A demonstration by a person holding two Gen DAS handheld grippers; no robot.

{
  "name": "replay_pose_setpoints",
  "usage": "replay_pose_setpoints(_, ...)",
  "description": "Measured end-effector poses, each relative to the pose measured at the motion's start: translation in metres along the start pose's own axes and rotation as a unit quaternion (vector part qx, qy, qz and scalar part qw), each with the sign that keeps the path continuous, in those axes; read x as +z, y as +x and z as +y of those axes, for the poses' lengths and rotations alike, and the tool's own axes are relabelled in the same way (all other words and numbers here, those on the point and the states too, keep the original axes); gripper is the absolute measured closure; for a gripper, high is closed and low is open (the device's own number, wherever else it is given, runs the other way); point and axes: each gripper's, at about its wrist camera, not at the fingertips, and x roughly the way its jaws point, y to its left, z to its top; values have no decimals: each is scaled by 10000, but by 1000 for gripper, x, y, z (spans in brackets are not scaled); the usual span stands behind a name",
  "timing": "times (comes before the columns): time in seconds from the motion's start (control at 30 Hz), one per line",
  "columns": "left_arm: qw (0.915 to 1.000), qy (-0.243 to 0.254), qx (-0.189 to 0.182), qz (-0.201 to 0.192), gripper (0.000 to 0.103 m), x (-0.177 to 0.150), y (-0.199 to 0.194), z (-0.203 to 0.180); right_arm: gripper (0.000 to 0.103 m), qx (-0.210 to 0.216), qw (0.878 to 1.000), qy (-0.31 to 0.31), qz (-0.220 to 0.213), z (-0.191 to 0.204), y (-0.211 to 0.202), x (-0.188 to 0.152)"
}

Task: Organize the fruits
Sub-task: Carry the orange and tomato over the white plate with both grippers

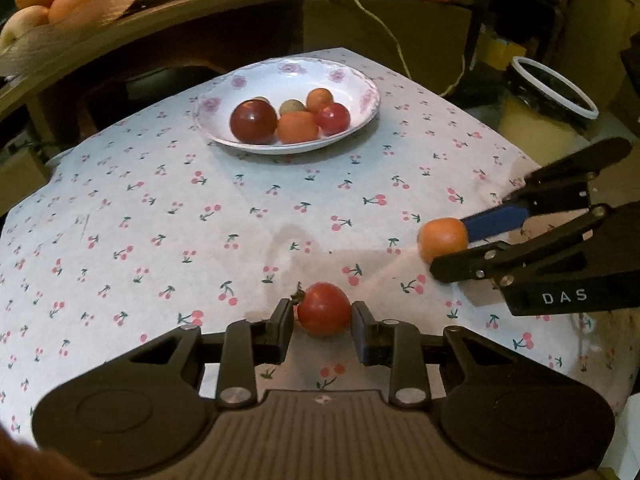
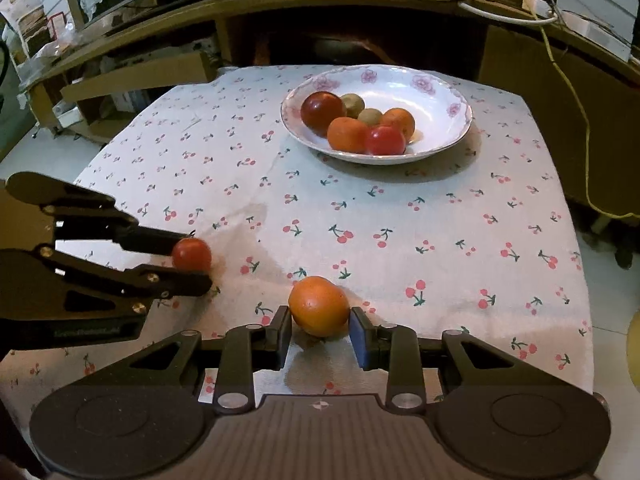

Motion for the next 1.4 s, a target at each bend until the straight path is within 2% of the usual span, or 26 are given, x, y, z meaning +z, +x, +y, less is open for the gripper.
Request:
replay_pose_setpoints(0.3,9998,194,54,-11,49,-3,2,2,53,22,9998,-205,36,1,2,4)
replay_pose_setpoints(0.67,9995,316,63,-70,48,-1,3,-2,51,84,9999,-140,-36,-7,0,0)
replay_pose_setpoints(0.93,9997,253,47,-35,49,0,3,-3,53,96,9998,-168,-59,-5,2,2)
replay_pose_setpoints(1.07,9999,136,23,-12,54,1,3,-1,59,88,9998,-180,-48,-4,3,3)
replay_pose_setpoints(1.13,10000,65,-13,21,58,2,4,-1,68,108,9998,-161,-25,-3,3,4)
replay_pose_setpoints(1.17,10000,54,-3,23,62,3,4,-1,70,120,9998,-157,-18,-2,3,6)
replay_pose_setpoints(1.23,10000,38,23,17,68,4,3,-2,70,83,9998,-186,5,-1,4,6)
replay_pose_setpoints(1.4,10000,9,-30,36,69,6,3,-3,70,78,9999,-142,38,0,5,9)
